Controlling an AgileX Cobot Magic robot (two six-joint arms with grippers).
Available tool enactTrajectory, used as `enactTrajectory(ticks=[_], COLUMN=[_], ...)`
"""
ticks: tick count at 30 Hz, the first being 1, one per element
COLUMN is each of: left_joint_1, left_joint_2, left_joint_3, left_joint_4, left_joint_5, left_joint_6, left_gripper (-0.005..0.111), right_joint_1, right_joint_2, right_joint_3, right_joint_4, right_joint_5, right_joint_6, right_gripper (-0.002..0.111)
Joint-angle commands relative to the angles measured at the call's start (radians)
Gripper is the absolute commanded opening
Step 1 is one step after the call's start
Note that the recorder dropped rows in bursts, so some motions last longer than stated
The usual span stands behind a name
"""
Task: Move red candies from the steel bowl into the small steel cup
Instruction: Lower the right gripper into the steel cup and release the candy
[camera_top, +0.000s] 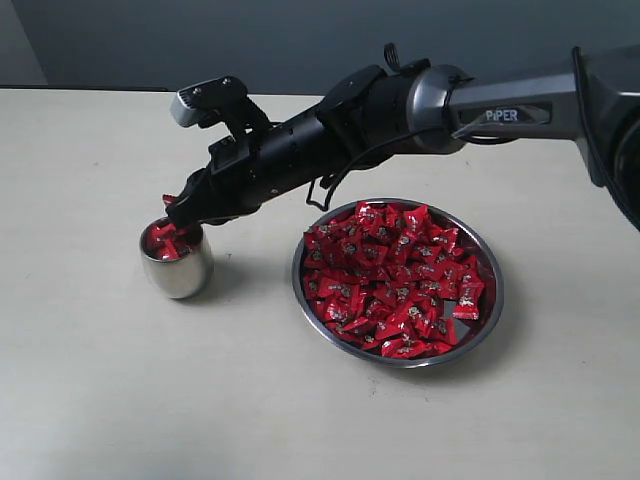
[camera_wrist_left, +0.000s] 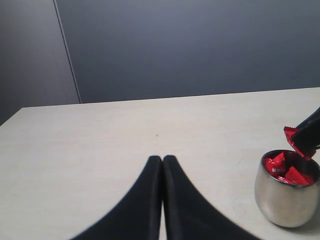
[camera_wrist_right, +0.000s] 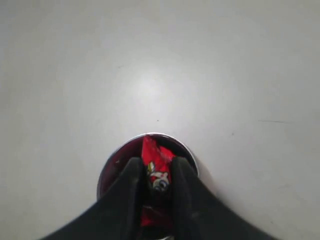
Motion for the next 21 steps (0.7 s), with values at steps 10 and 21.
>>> enactTrajectory(ticks=[10, 21], left_joint_1=[0.001, 0.001], left_joint_2=[-0.004, -0.004], left_joint_3=[0.004, 0.004], left_joint_4=[0.001, 0.001], left_joint_5=[-0.006, -0.006], left_joint_6=[-0.001, -0.001], left_gripper=[0.0, 0.0], right_joint_1=[0.031, 0.044], right_joint_2=[0.013, 0.013], right_joint_3=[-0.006, -0.006], right_joint_4=[0.012, 0.005], right_joint_5=[-0.025, -0.087], right_joint_6=[-0.003, -0.003], right_gripper=[-0.001, -0.001])
